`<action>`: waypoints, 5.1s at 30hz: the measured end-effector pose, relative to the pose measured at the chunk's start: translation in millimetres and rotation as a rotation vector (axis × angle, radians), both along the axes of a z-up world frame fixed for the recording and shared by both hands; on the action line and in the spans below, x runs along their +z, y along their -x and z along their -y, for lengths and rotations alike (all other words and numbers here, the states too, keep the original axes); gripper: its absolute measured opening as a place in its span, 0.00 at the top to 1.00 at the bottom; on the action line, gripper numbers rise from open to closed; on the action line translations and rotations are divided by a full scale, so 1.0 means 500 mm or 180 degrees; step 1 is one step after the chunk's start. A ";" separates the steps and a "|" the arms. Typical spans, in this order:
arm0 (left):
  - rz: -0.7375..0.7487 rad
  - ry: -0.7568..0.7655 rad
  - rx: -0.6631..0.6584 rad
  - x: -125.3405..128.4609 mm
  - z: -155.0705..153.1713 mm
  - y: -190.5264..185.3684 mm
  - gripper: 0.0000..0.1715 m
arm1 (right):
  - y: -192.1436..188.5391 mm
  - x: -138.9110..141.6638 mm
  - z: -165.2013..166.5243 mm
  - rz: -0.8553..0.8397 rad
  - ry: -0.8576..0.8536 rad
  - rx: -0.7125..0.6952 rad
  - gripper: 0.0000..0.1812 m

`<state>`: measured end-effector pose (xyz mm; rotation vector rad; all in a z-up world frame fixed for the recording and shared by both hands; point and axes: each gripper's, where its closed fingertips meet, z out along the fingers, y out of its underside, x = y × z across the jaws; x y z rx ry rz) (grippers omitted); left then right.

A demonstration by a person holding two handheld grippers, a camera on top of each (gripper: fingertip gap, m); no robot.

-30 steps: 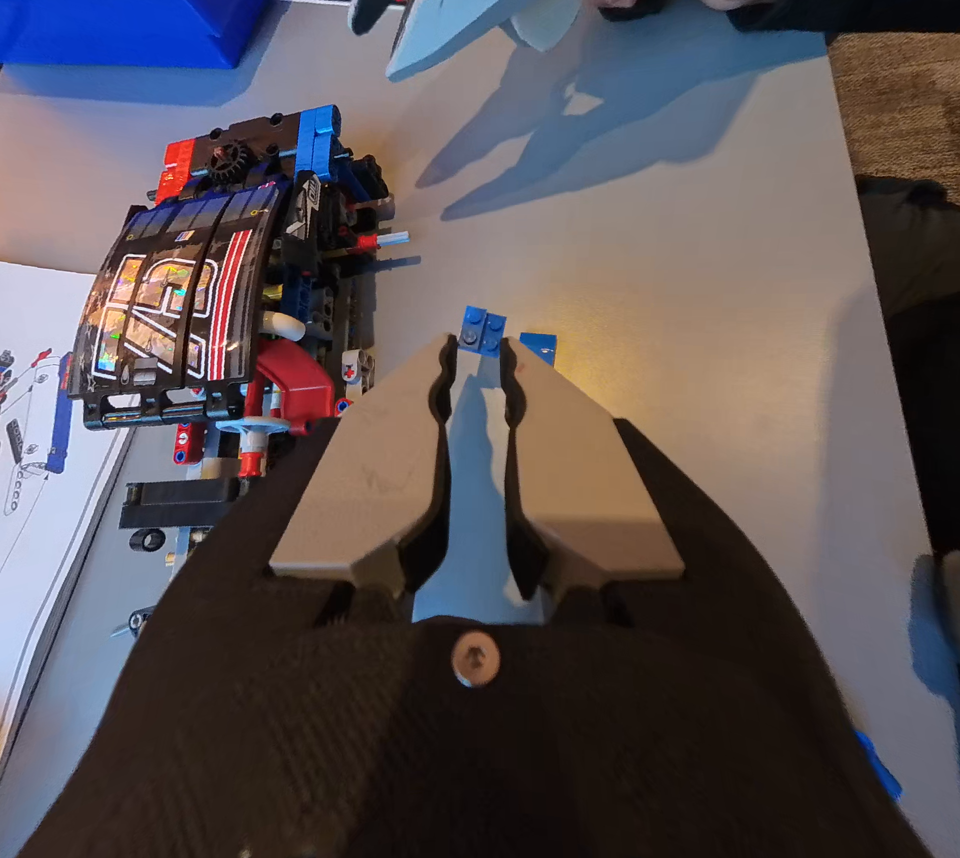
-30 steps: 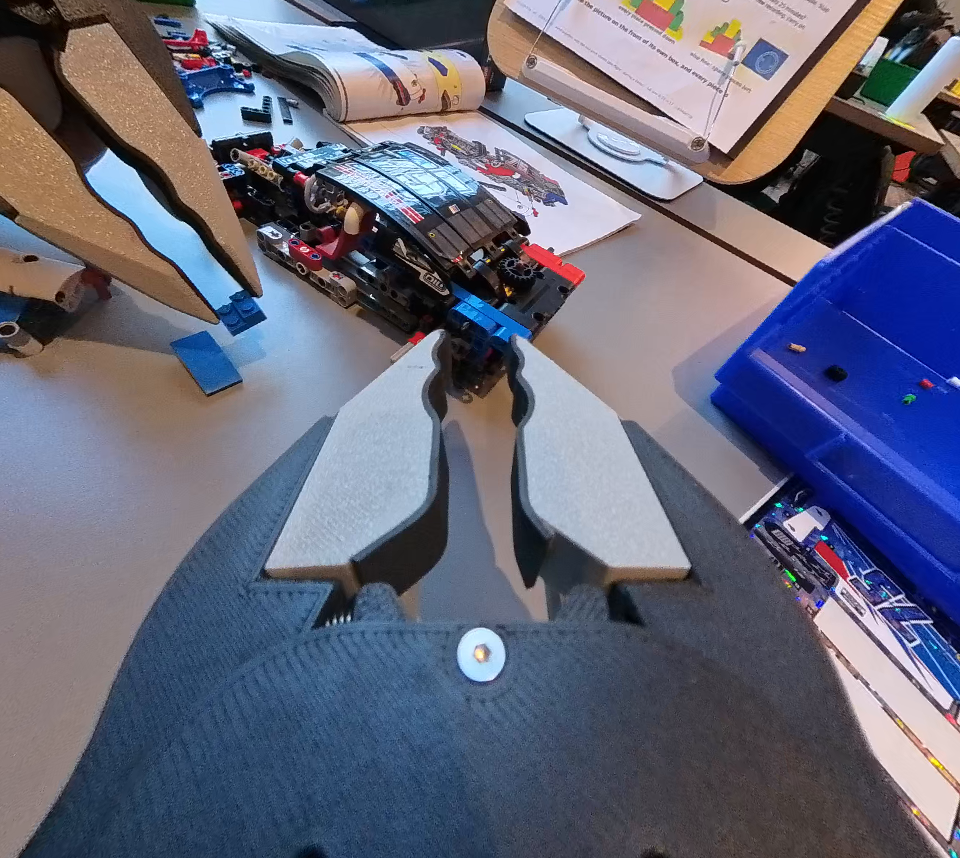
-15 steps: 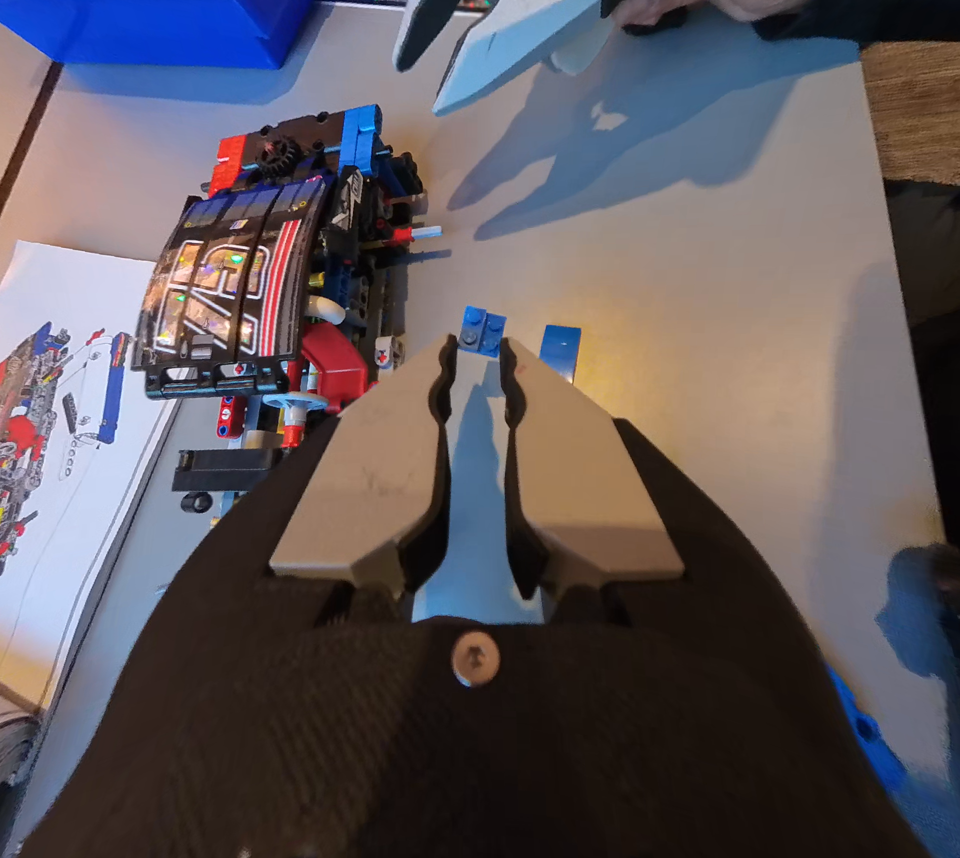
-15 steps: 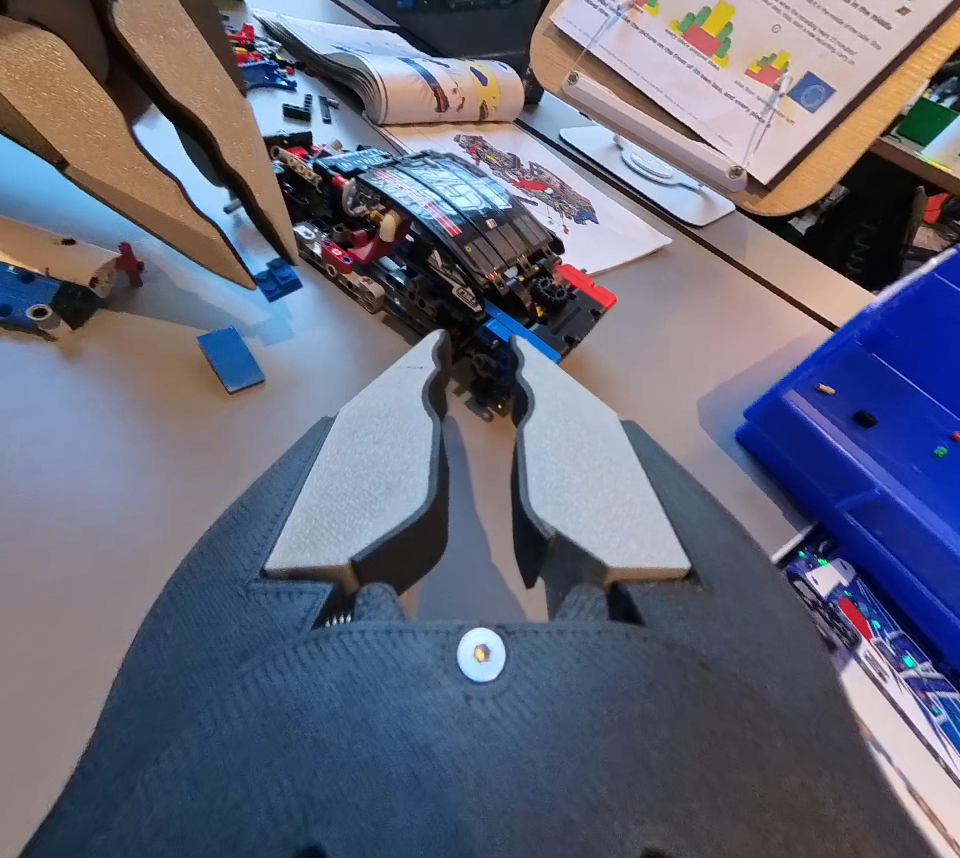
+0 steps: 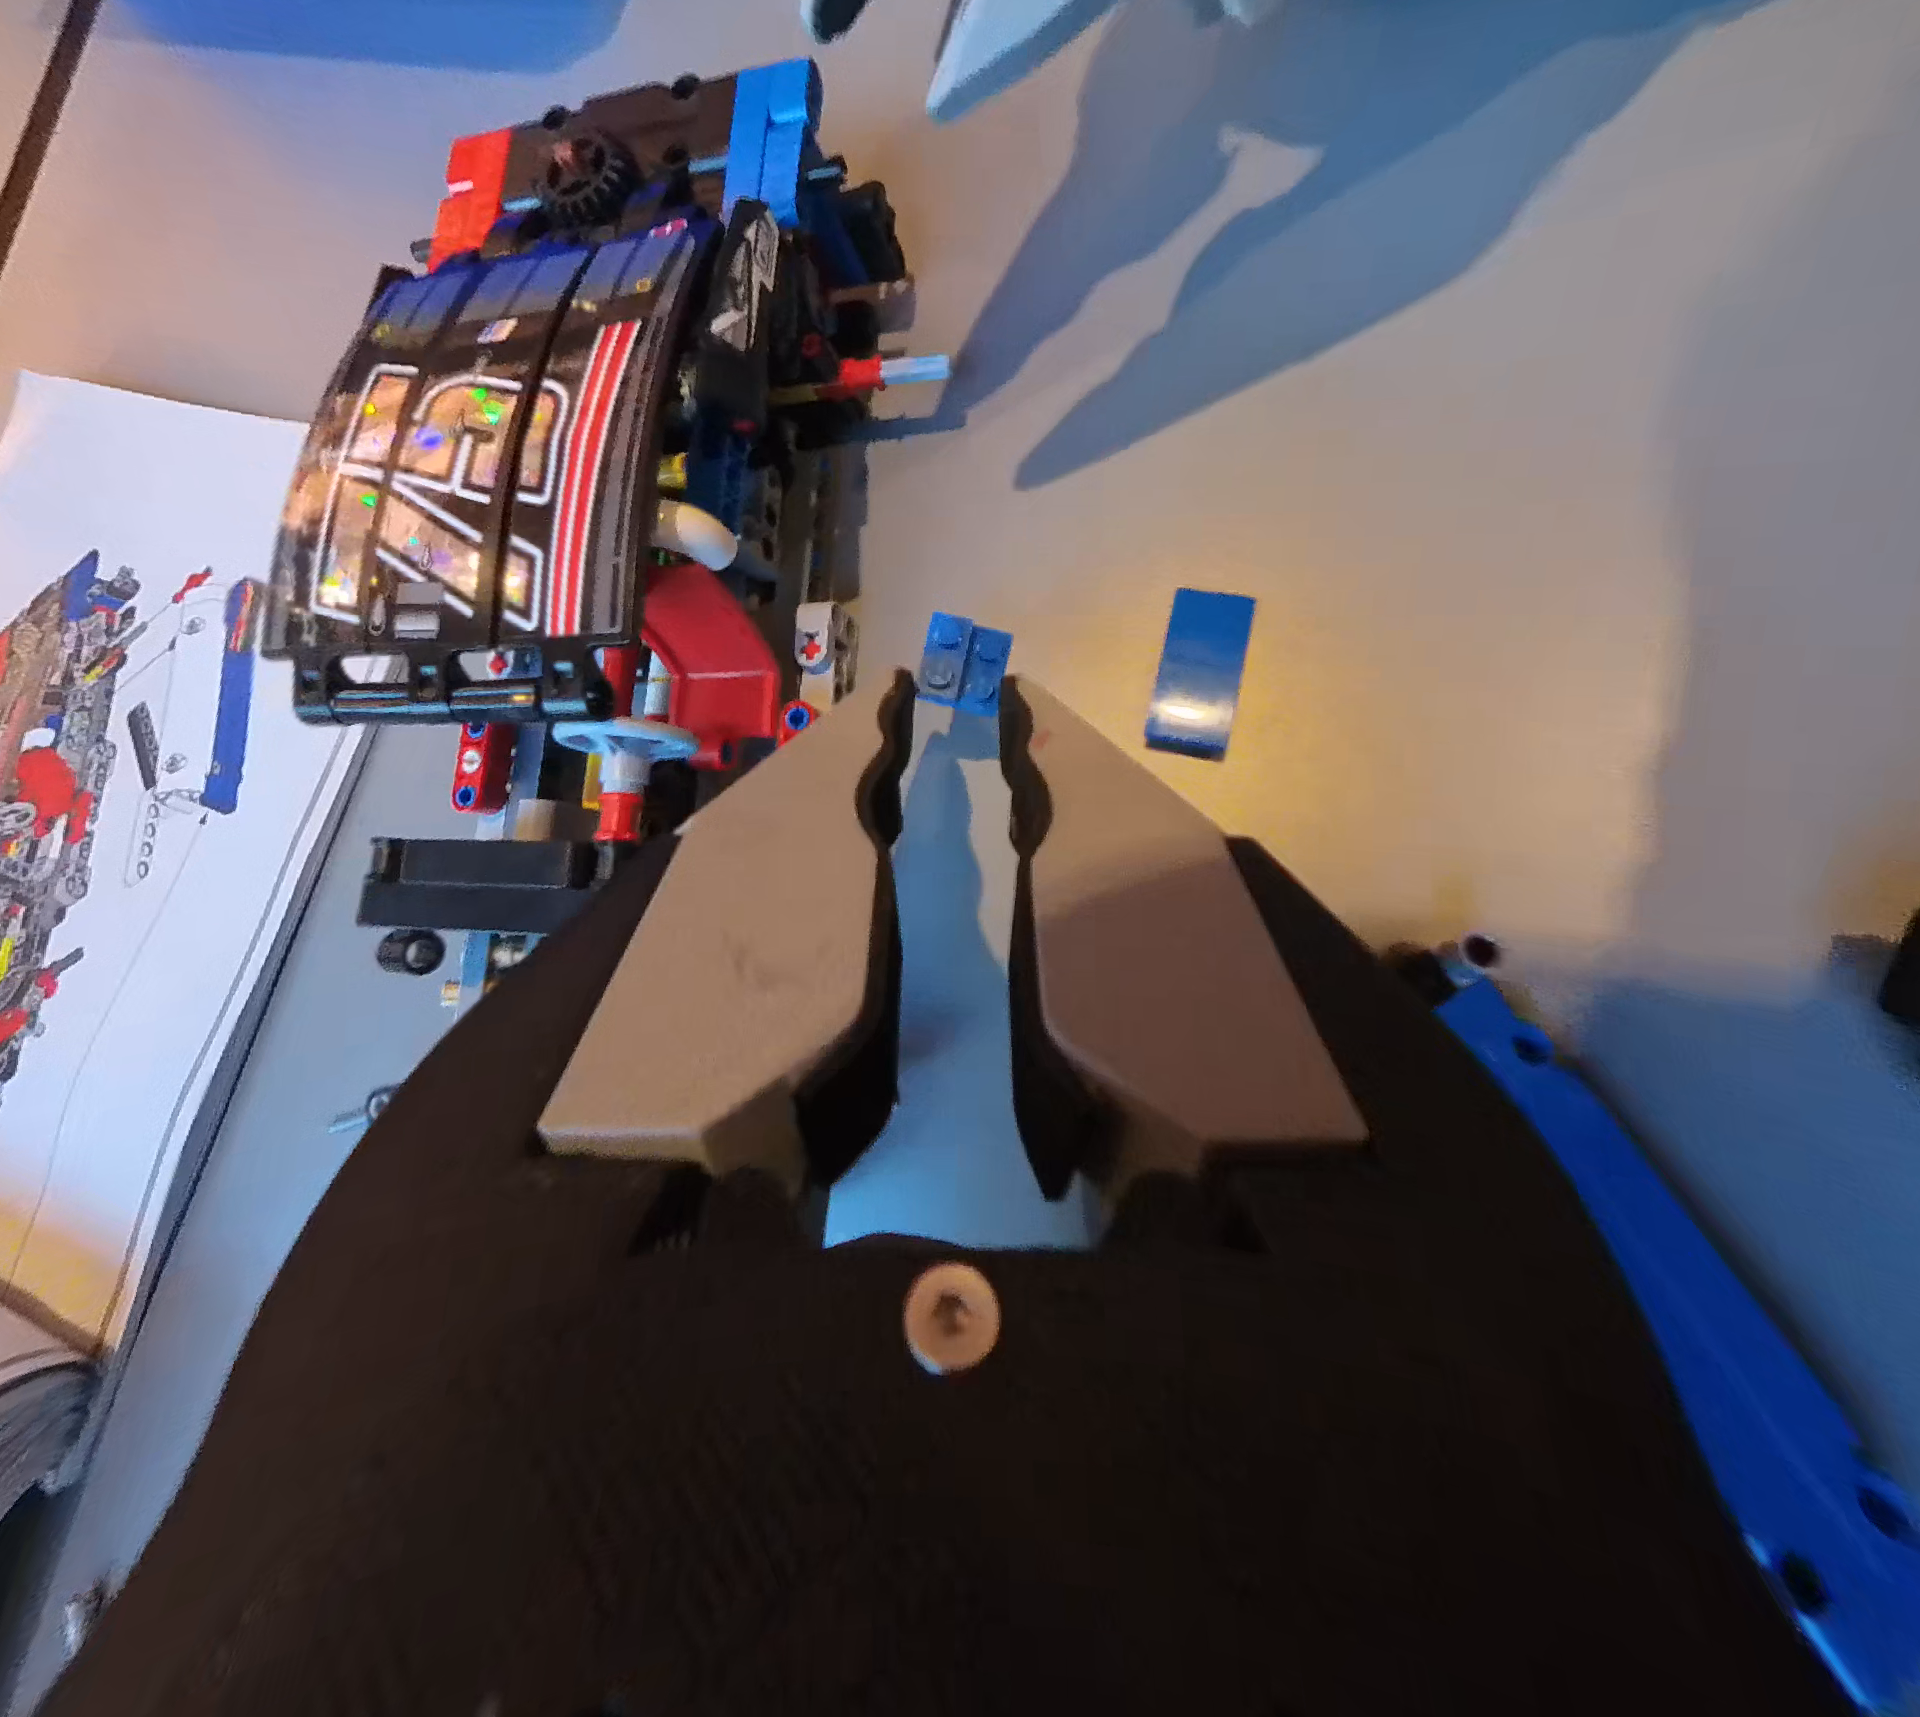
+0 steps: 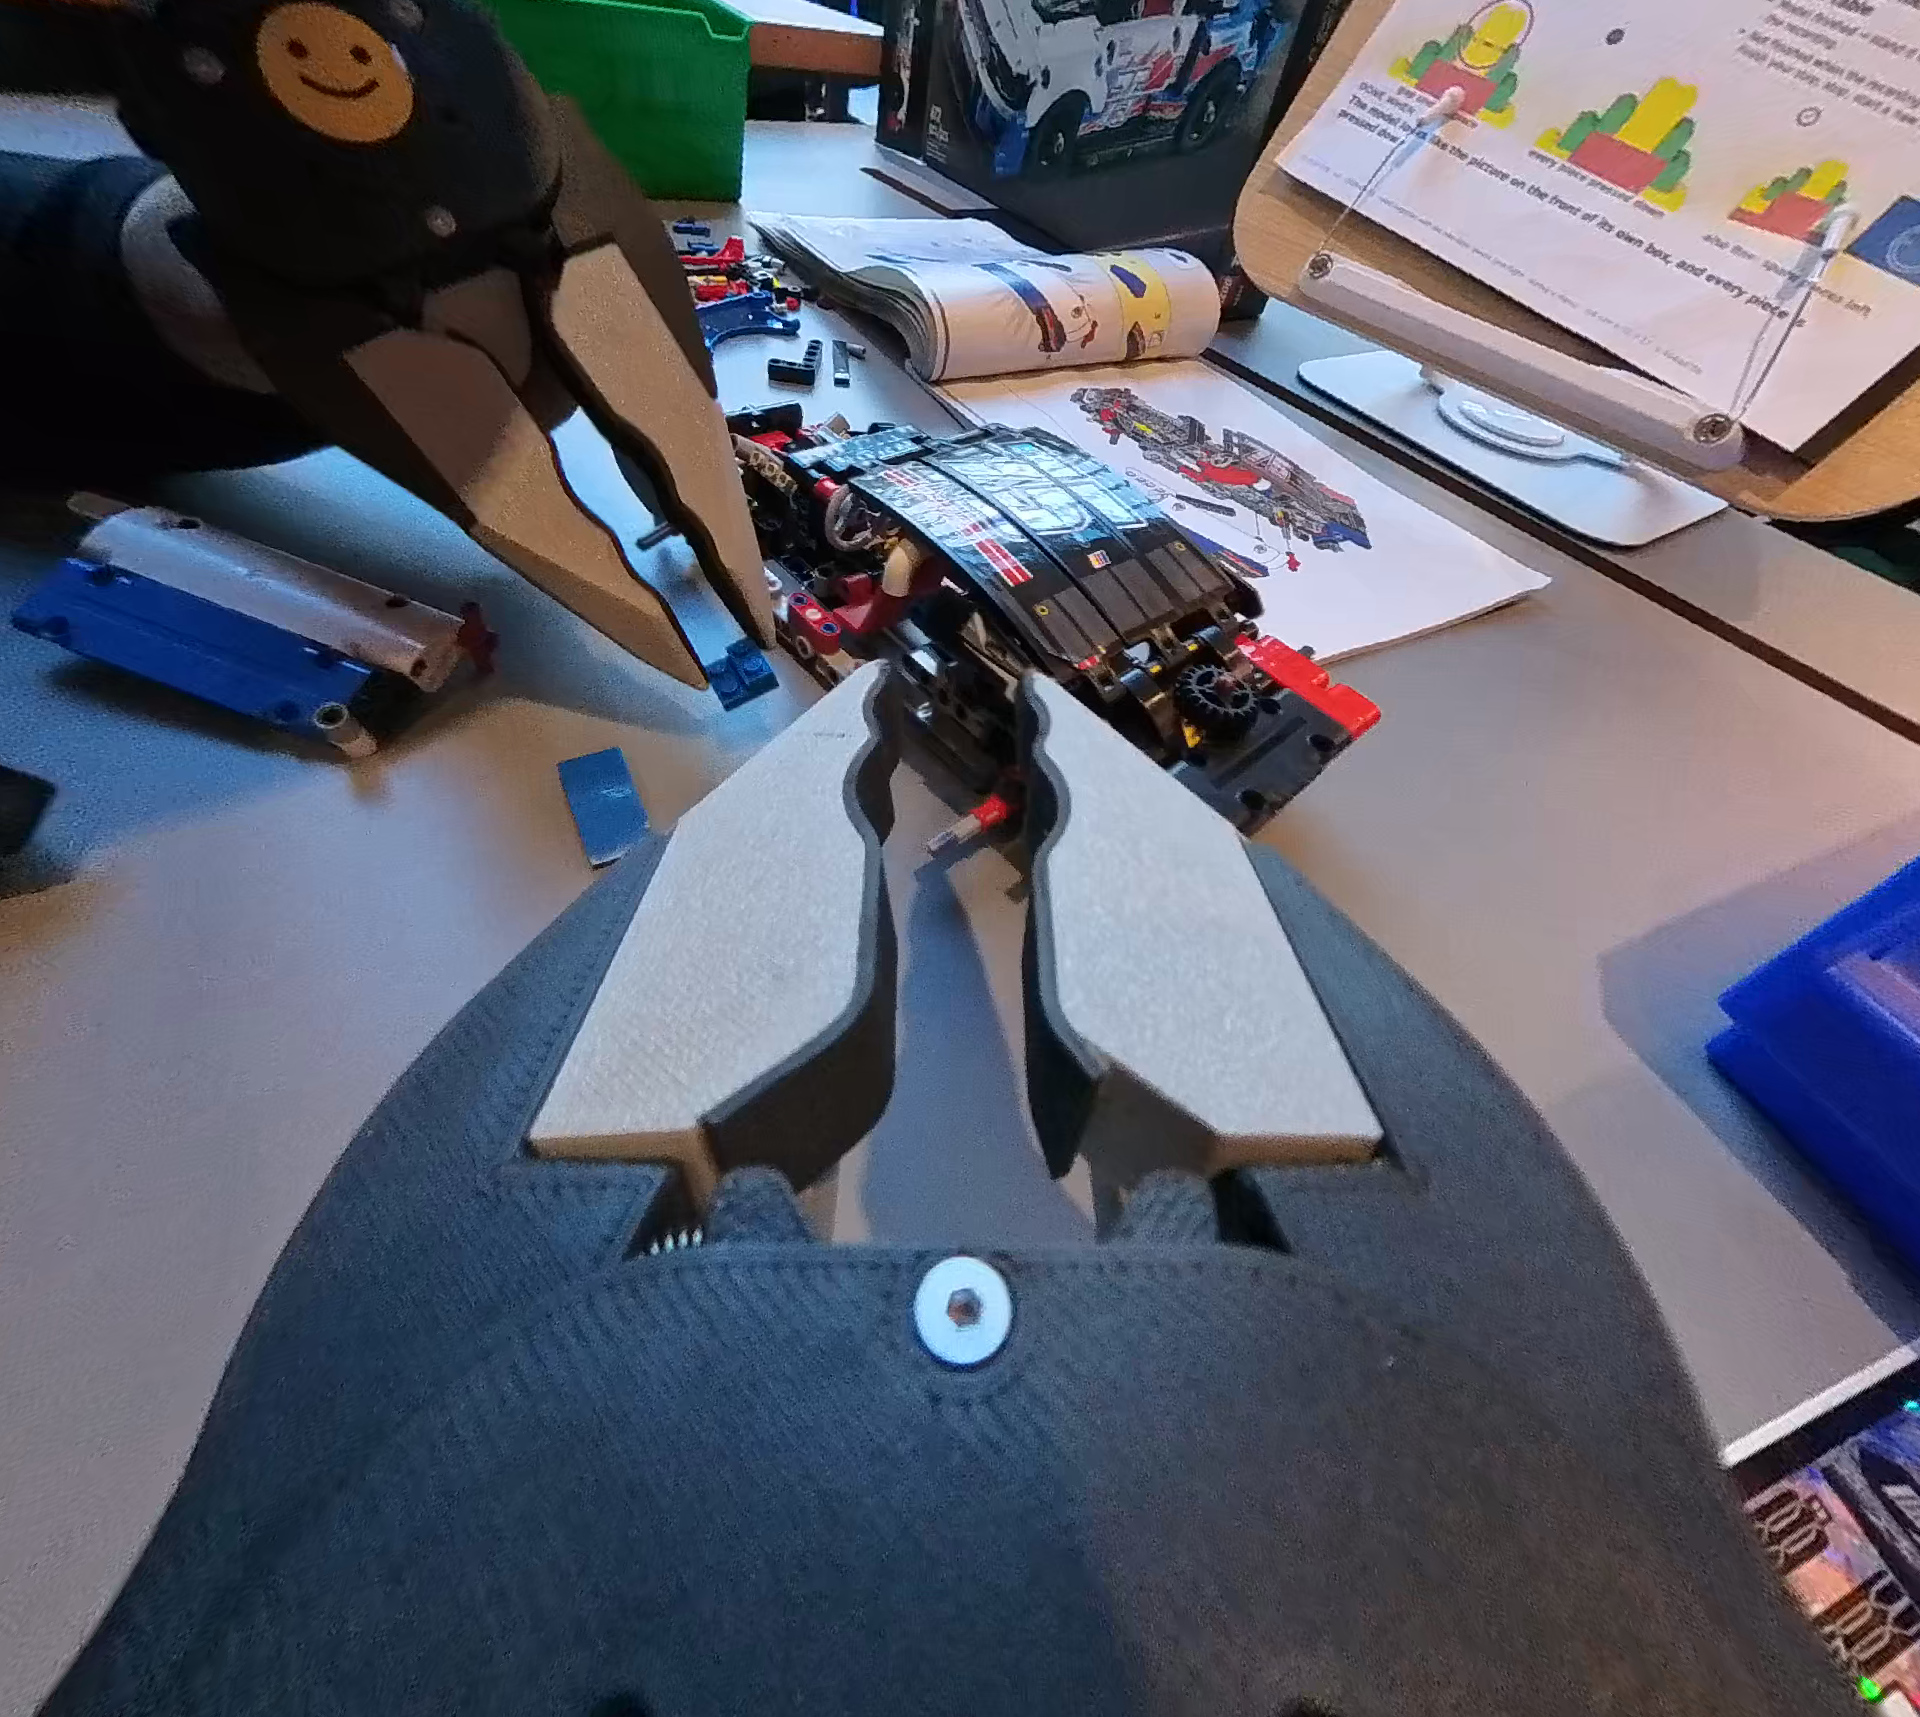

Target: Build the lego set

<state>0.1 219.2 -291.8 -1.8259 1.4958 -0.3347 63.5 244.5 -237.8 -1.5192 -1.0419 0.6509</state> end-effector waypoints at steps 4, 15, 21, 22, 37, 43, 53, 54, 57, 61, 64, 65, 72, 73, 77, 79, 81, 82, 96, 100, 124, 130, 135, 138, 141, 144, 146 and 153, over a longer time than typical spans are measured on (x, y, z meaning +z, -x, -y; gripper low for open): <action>0.0081 -0.0143 -0.0144 0.020 0.016 -0.013 0.92 | 0.015 -0.009 0.016 0.0170 -0.0119 0.0121 0.91; 0.0051 0.0024 -0.0769 0.003 0.103 -0.078 0.92 | 0.009 -0.091 0.126 0.0981 0.0288 0.0286 0.91; -0.0455 -0.0029 -0.1035 -0.040 0.109 -0.121 0.92 | -0.016 -0.103 0.165 0.1030 0.0521 0.0393 0.89; -0.0479 -0.0046 -0.1056 -0.040 0.106 -0.126 0.92 | -0.015 -0.110 0.171 0.1070 0.0603 0.0452 0.90; -0.0546 0.0440 -0.1016 -0.023 0.093 -0.087 0.82 | -0.009 -0.152 0.167 0.1502 0.0700 0.0387 0.89; -0.0751 0.0543 -0.0848 -0.019 0.074 -0.019 0.83 | -0.019 -0.149 0.164 0.1436 0.0728 0.0317 0.90; -0.0771 0.0892 -0.0893 -0.046 0.091 -0.018 0.93 | -0.018 -0.150 0.167 0.1405 0.0845 0.0380 0.90; -0.0753 0.0916 -0.0885 -0.046 0.090 -0.019 0.93 | -0.019 -0.148 0.166 0.1376 0.0854 0.0379 0.90; -0.0704 0.0939 -0.0848 -0.045 0.086 -0.020 0.93 | -0.019 -0.139 0.163 0.1268 0.0877 0.0373 0.90; -0.0594 0.1013 -0.0785 -0.042 0.088 -0.020 0.93 | -0.020 -0.135 0.161 0.1209 0.0895 0.0355 0.90; -0.0479 0.1090 -0.0733 -0.038 0.091 -0.023 0.93 | -0.016 -0.141 0.163 0.1284 0.0877 0.0372 0.88; -0.0461 0.1090 -0.0710 -0.037 0.091 -0.023 0.93 | -0.013 -0.142 0.165 0.1311 0.0869 0.0380 0.88; -0.0209 0.1097 -0.0621 -0.028 0.095 -0.025 0.93 | 0.020 -0.153 0.162 0.1438 0.0847 0.0378 0.89; -0.0160 0.1103 -0.0604 -0.027 0.096 -0.026 0.93 | 0.022 -0.153 0.159 0.1445 0.0830 0.0367 0.90; 0.0027 0.1201 -0.0502 -0.021 0.094 -0.032 0.93 | 0.023 -0.153 0.138 0.1411 0.0884 0.0248 0.91; 0.0160 0.1315 -0.0463 -0.016 0.095 -0.040 0.93 | 0.022 -0.152 0.135 0.1379 0.0946 0.0233 0.91; 0.0250 0.1389 -0.0418 -0.012 0.095 -0.046 0.93 | 0.018 -0.152 0.134 0.1357 0.0987 0.0196 0.90; 0.0265 0.1398 -0.0392 -0.012 0.094 -0.049 0.93 | 0.016 -0.152 0.134 0.1347 0.0998 0.0185 0.90; 0.0069 0.1267 -0.0340 -0.034 0.092 -0.063 0.93 | 0.007 -0.153 0.152 0.1398 0.0952 0.0140 0.90; 0.0060 0.1290 -0.0407 -0.035 0.095 -0.059 0.94 | -0.004 -0.151 0.146 0.1339 0.1008 0.0195 0.89; -0.0320 0.1286 -0.0737 -0.043 0.091 -0.062 0.92 | -0.008 -0.141 0.141 0.1258 0.0935 0.0360 0.88; -0.0135 0.1336 -0.0752 -0.035 0.080 -0.061 0.92 | 0.002 -0.145 0.126 0.1306 0.0955 0.0450 0.86; -0.0080 0.1248 -0.0739 -0.028 0.073 -0.061 0.92 | 0.010 -0.150 0.132 0.1391 0.0913 0.0642 0.84; 0.0064 0.1118 -0.0710 -0.015 0.075 -0.064 0.92 | 0.006 -0.136 0.140 0.1273 0.0812 0.0705 0.85; 0.0182 0.1052 -0.0645 -0.008 0.077 -0.056 0.92 | 0.005 -0.121 0.144 0.1120 0.0771 0.0742 0.85; 0.0284 0.1002 -0.0614 0.006 0.079 -0.058 0.92 | 0.003 -0.116 0.139 0.1075 0.0702 0.0705 0.85; 0.0354 0.1017 -0.0627 0.014 0.089 -0.066 0.92 | 0.000 -0.098 0.124 0.0928 0.0536 0.0567 0.86; 0.0050 0.0758 -0.0547 -0.011 0.075 -0.053 0.92 | -0.019 -0.055 0.081 0.0481 0.0421 0.0274 0.83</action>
